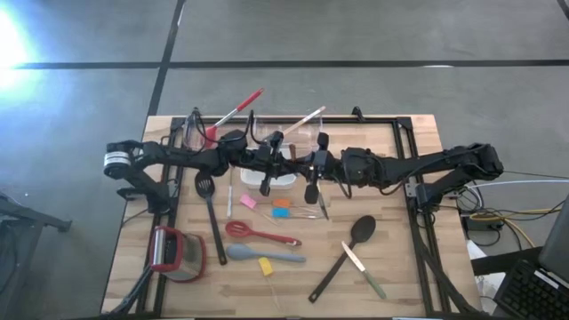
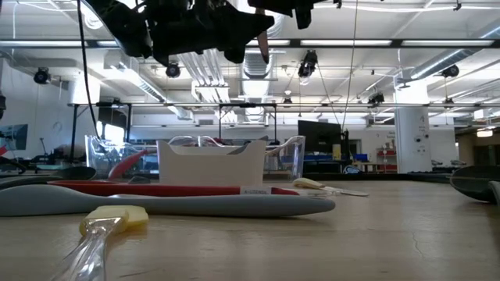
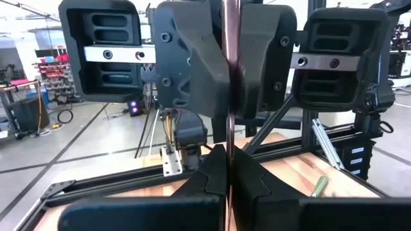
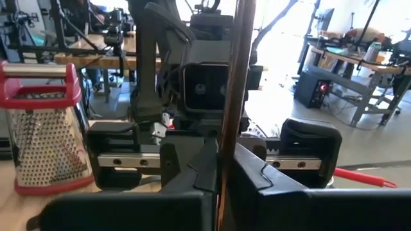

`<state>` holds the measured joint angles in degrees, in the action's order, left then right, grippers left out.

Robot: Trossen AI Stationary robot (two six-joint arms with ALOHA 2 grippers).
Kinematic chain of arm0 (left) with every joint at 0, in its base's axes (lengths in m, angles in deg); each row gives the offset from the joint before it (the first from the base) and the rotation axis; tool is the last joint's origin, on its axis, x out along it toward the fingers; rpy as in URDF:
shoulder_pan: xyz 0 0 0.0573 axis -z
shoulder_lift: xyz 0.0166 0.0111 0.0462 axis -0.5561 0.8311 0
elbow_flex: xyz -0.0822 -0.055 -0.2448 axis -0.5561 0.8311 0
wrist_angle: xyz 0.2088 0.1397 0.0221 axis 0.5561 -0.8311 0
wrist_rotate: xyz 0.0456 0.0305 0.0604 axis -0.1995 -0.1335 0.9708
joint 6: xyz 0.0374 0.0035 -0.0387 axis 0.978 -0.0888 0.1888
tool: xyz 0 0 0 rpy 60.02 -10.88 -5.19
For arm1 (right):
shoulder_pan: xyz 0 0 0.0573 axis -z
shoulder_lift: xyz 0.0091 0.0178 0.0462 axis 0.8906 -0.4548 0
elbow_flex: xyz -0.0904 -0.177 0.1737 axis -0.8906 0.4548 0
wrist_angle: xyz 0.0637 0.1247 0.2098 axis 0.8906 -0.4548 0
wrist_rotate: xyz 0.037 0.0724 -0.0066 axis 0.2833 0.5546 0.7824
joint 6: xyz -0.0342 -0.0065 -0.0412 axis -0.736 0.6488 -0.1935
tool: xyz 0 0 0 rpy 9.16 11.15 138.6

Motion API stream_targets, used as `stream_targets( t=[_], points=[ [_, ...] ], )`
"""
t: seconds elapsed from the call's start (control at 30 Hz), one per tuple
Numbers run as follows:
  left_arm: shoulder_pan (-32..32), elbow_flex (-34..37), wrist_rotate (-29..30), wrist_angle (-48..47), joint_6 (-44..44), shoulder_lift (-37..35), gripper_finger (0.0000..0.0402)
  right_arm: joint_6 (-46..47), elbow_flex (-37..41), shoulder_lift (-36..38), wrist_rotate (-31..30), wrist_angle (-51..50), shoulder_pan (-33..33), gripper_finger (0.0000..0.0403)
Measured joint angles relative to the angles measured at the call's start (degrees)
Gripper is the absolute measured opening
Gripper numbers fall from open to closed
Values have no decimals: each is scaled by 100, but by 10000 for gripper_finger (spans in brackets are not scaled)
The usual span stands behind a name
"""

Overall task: Pick & Place Kitchen Items
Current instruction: Put the golden knife into the white bin

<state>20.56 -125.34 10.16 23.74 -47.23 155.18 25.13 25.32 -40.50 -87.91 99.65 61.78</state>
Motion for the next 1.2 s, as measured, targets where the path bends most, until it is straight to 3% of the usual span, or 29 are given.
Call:
stream_targets(
  t=[0.23,0.47,0.63,0.77,0.93,1.07,1.2],
  points=[
    [-1,0,-11,14,4,0,6,-76,-326,0,-5,-603,0,9],
    [-1,-2,0,-9,-342,-16,49,-102,-951,0,-204,-1789,1,9],
    [-97,-4,94,-818,-240,-297,68,108,-1415,0,-301,-2934,2,8],
    [-174,24,745,-2202,331,-753,80,210,-1690,-22,-513,-3609,20,8],
    [-195,24,2115,-3868,1227,-1462,95,279,-1921,-61,-610,-4117,98,8],
    [-204,22,3115,-4889,1561,-2095,98,553,-1923,-61,-452,-4247,290,8],
    [-204,22,3714,-5284,1732,-2832,96,1046,-1942,-314,212,-4578,668,8]
  ],
)
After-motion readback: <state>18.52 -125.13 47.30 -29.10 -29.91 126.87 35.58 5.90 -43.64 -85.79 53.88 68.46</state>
